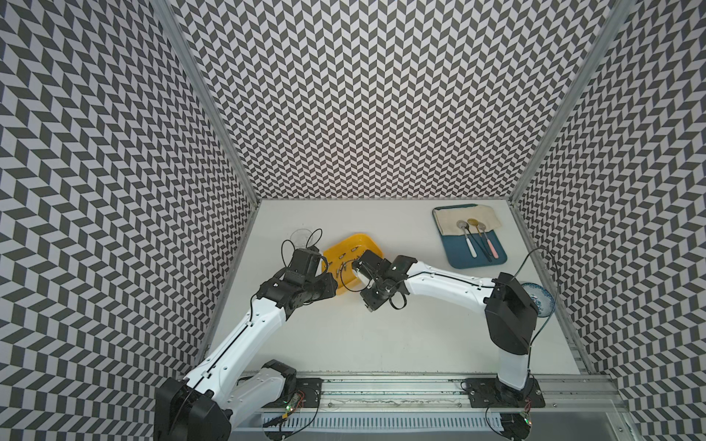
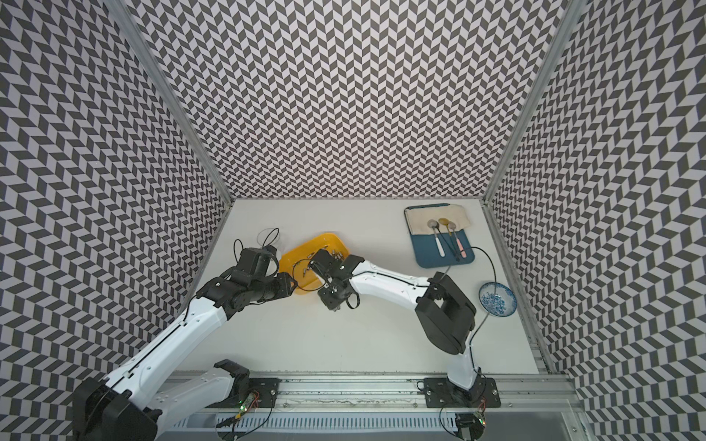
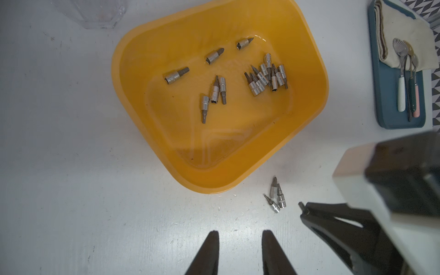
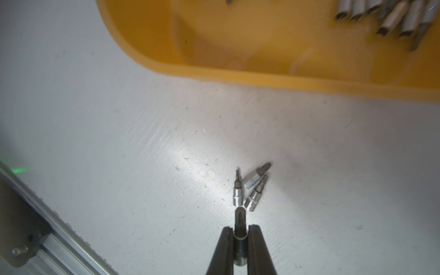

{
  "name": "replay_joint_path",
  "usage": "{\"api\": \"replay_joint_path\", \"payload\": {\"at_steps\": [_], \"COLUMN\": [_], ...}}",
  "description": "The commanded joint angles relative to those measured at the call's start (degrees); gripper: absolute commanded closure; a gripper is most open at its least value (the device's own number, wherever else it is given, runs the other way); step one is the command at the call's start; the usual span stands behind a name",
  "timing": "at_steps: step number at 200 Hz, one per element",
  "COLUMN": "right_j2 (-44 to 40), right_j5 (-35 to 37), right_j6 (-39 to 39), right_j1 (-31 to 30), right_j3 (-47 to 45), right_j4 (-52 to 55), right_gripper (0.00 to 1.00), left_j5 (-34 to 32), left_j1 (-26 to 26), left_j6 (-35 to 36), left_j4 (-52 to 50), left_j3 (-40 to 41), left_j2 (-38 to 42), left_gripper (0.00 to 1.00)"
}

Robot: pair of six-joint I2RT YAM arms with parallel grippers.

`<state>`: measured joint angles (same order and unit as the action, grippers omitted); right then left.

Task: Put the bit on the desktop into the storage box
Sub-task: Pick up the screwdriver bit from the center of the board.

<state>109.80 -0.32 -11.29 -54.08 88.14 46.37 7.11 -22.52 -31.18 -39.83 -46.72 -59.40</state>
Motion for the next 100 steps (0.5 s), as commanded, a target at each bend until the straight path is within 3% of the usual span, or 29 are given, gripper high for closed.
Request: {"api": "replay_joint_path", "payload": {"at_steps": [1, 100], "right_j2": [-0.18, 19.14], "right_j5": [1.35, -3.25], "right_j6": [2.24, 7.89], "right_j1": [2.82, 8.71], "right_j3": [5.32, 33.36], "right_j4": [1.38, 4.78], "right_gripper": [1.00, 1.00], "left_j5": [-0.68, -4.39], "left_j1": [-1.35, -13.89], "left_j6": [-1.88, -10.56], "left_j4": [0.72, 4.72], "left_j3": [1.38, 6.62], "left_j2": [1.88, 1.15], "left_gripper": [0.66, 0.66]}}
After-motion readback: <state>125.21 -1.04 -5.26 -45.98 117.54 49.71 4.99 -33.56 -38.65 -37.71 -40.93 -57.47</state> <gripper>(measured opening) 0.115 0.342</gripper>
